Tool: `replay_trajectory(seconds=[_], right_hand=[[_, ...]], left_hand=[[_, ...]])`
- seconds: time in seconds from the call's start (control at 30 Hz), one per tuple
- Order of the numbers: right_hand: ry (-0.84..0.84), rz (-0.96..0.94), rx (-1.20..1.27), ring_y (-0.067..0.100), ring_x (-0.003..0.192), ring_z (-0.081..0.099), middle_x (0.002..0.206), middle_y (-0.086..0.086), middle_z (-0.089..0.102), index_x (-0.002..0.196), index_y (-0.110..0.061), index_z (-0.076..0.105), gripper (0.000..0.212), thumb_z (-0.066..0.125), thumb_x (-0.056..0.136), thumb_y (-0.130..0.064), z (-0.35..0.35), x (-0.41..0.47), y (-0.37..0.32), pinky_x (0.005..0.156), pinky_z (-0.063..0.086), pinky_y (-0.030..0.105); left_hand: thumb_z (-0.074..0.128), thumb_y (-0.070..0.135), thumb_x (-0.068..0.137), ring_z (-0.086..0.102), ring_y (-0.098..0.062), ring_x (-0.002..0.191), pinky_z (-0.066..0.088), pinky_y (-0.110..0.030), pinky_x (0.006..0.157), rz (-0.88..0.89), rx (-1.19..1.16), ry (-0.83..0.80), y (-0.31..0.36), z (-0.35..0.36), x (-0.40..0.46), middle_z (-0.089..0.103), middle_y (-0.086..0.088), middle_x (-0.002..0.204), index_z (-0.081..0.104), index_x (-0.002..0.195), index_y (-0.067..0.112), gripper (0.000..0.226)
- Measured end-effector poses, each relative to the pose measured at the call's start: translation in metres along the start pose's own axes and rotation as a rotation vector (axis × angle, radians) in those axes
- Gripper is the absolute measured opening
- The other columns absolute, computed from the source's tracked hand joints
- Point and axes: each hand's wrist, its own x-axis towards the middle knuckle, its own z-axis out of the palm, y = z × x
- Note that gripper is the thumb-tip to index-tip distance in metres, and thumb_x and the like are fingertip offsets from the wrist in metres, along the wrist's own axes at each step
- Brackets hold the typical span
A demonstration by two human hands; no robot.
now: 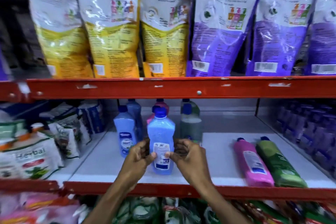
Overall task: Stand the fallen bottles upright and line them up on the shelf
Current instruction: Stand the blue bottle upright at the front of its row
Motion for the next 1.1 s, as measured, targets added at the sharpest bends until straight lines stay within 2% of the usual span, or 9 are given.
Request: replay_trajectory(seconds=[0.1, 0.3, 0.4, 0.47, 0.53, 0.63, 0.77, 0.9, 1.1], right_hand=[[-0.044, -0.015, 0.002, -0.009, 0.077, 0.071, 0.08, -0.026, 0.074, 0.096, -0.023, 0.075, 0.023, 0.083, 0.075, -0.017, 0.059, 0.007, -0.007, 0.068, 0.054, 0.007], [-0.074, -0.023, -0.078, 0.011, 0.093, 0.071, 0.107, 0.001, 0.077, 0.109, -0.012, 0.071, 0.027, 0.074, 0.082, -0.01, 0.131, 0.022, -0.013, 0.079, 0.056, 0.02], [-0.044, -0.013, -0.111, 0.011, 0.09, 0.067, 0.108, 0.005, 0.076, 0.112, -0.008, 0.069, 0.03, 0.069, 0.083, -0.001, 0.145, 0.025, -0.011, 0.073, 0.045, 0.002], [-0.033, 0.019, -0.08, 0.013, 0.09, 0.066, 0.111, 0.008, 0.074, 0.116, -0.007, 0.068, 0.034, 0.065, 0.084, 0.004, 0.15, 0.026, -0.009, 0.07, 0.041, -0.005], [0.007, 0.025, -0.09, 0.015, 0.092, 0.066, 0.112, 0.009, 0.072, 0.118, -0.007, 0.068, 0.034, 0.064, 0.086, 0.003, 0.151, 0.027, -0.006, 0.071, 0.041, -0.003], [0.042, 0.053, -0.062, 0.009, 0.077, 0.067, 0.098, 0.006, 0.072, 0.117, -0.009, 0.066, 0.032, 0.063, 0.086, 0.001, 0.153, 0.024, -0.002, 0.071, 0.049, 0.003], [-0.055, 0.076, 0.018, 0.021, 0.091, 0.073, 0.1, 0.01, 0.075, 0.105, -0.013, 0.062, 0.032, 0.058, 0.081, 0.007, 0.155, 0.019, 0.002, 0.084, 0.062, 0.038], [-0.279, 0.069, 0.107, 0.015, 0.109, 0.069, 0.116, 0.003, 0.072, 0.119, -0.013, 0.06, 0.044, 0.065, 0.079, 0.006, 0.15, 0.015, 0.009, 0.091, 0.056, 0.022], [-0.282, 0.041, 0.027, 0.018, 0.114, 0.066, 0.125, 0.008, 0.069, 0.131, -0.009, 0.057, 0.044, 0.065, 0.089, 0.0, 0.145, 0.018, 0.013, 0.094, 0.056, 0.025]], left_hand=[[0.053, -0.007, 0.096, 0.072, -0.002, 0.107, 0.058, -0.014, 0.081, 0.019, 0.078, 0.066, -0.013, -0.051, -0.005, 0.077, 0.016, 0.114, 0.061, 0.126, 0.022, 0.043], [0.053, -0.007, 0.097, 0.072, 0.001, 0.1, 0.059, -0.015, 0.078, -0.004, 0.193, 0.112, -0.041, -0.113, 0.009, 0.073, 0.003, 0.119, 0.056, 0.134, 0.019, 0.045], [0.06, -0.003, 0.094, 0.071, 0.004, 0.103, 0.06, -0.017, 0.083, 0.015, 0.252, 0.128, -0.05, -0.125, 0.01, 0.075, 0.026, 0.112, 0.06, 0.121, 0.038, 0.049], [0.068, 0.002, 0.09, 0.074, -0.008, 0.104, 0.06, -0.027, 0.086, 0.013, 0.256, 0.167, -0.056, -0.131, 0.008, 0.078, 0.018, 0.11, 0.064, 0.114, 0.038, 0.044], [0.075, 0.011, 0.086, 0.075, -0.013, 0.102, 0.06, -0.035, 0.086, 0.018, 0.231, 0.192, -0.06, -0.135, 0.005, 0.079, 0.01, 0.109, 0.068, 0.11, 0.033, 0.033], [0.067, 0.02, 0.086, 0.071, -0.009, 0.105, 0.054, -0.028, 0.088, 0.018, 0.176, 0.155, -0.063, -0.138, -0.001, 0.076, 0.01, 0.108, 0.067, 0.104, 0.023, 0.018], [0.054, -0.005, 0.089, 0.067, -0.01, 0.103, 0.049, -0.031, 0.087, 0.019, 0.2, 0.103, -0.07, -0.141, 0.0, 0.071, 0.001, 0.103, 0.055, 0.089, 0.012, 0.017], [0.066, -0.004, 0.088, 0.067, -0.02, 0.101, 0.056, -0.035, 0.087, 0.054, 0.248, 0.136, -0.074, -0.144, -0.001, 0.066, -0.004, 0.103, 0.052, 0.099, 0.02, 0.03], [0.083, 0.016, 0.078, 0.073, -0.009, 0.1, 0.062, -0.023, 0.079, 0.051, 0.294, 0.155, -0.076, -0.143, -0.004, 0.072, 0.008, 0.115, 0.056, 0.115, 0.036, 0.05]])
